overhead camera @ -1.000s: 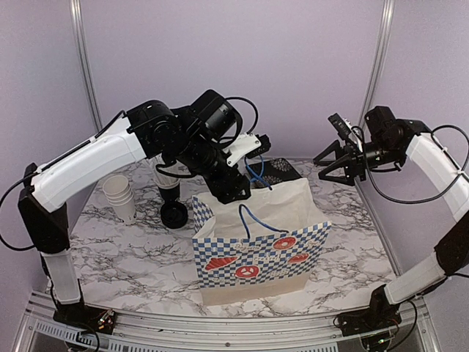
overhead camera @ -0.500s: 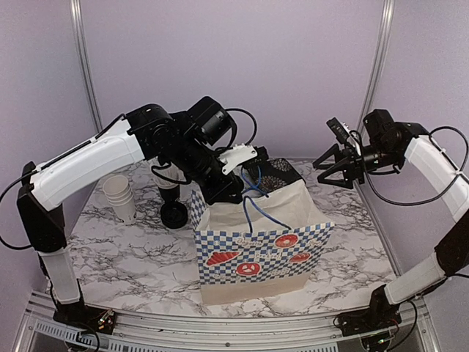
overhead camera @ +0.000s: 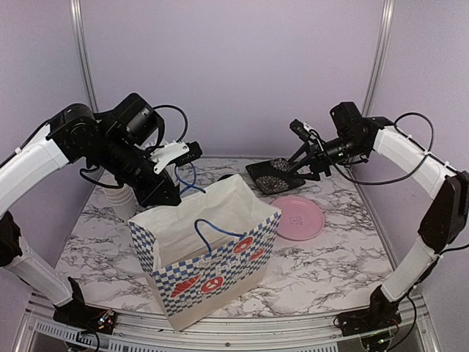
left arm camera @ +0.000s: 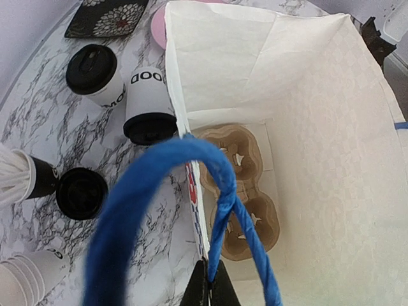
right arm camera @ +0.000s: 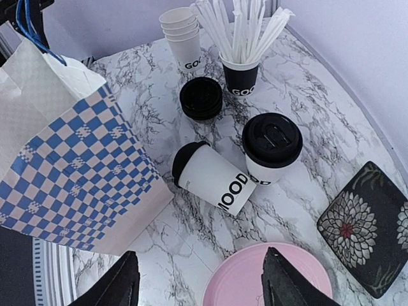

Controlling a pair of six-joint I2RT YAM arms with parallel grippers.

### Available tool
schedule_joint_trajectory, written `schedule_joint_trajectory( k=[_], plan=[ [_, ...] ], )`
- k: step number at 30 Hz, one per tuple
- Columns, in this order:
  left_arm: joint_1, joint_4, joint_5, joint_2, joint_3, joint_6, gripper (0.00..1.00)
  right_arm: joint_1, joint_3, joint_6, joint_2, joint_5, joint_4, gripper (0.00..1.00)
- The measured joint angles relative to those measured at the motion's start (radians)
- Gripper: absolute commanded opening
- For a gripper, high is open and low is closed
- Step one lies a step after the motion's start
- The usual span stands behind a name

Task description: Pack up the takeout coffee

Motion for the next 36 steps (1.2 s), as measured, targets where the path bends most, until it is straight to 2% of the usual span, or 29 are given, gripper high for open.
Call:
schedule_joint_trajectory(
  k=[9,12,15,21,28,32,36],
  plan=[
    [0.101,-0.042,-0.168,-0.166,-0.132,-0.037,0.00,0.048,0.101,0.140,0.172,0.139,0.127,0.62],
    [0.112,-0.043,-0.239,-0.181,-0.155,-0.035,0.00,0.056,0.132,0.180,0.233,0.165,0.146,0.61],
    [0.121,-0.043,-0.294,-0.184,-0.184,-0.030,0.00,0.064,0.163,0.208,0.295,0.174,0.161,0.66],
    [0.127,-0.043,-0.332,-0.172,-0.194,-0.023,0.00,0.128,0.164,0.182,0.351,0.190,0.174,0.67],
    [0.129,-0.043,-0.354,-0.142,-0.193,-0.020,0.30,0.291,0.098,-0.060,0.332,0.270,0.166,0.73],
    [0.129,-0.043,-0.356,-0.134,-0.190,-0.019,0.39,0.338,0.048,-0.186,0.329,0.326,0.160,0.77],
    [0.128,-0.042,-0.347,-0.132,-0.176,-0.019,0.40,0.344,0.040,-0.265,0.339,0.388,0.174,0.78]
  ],
)
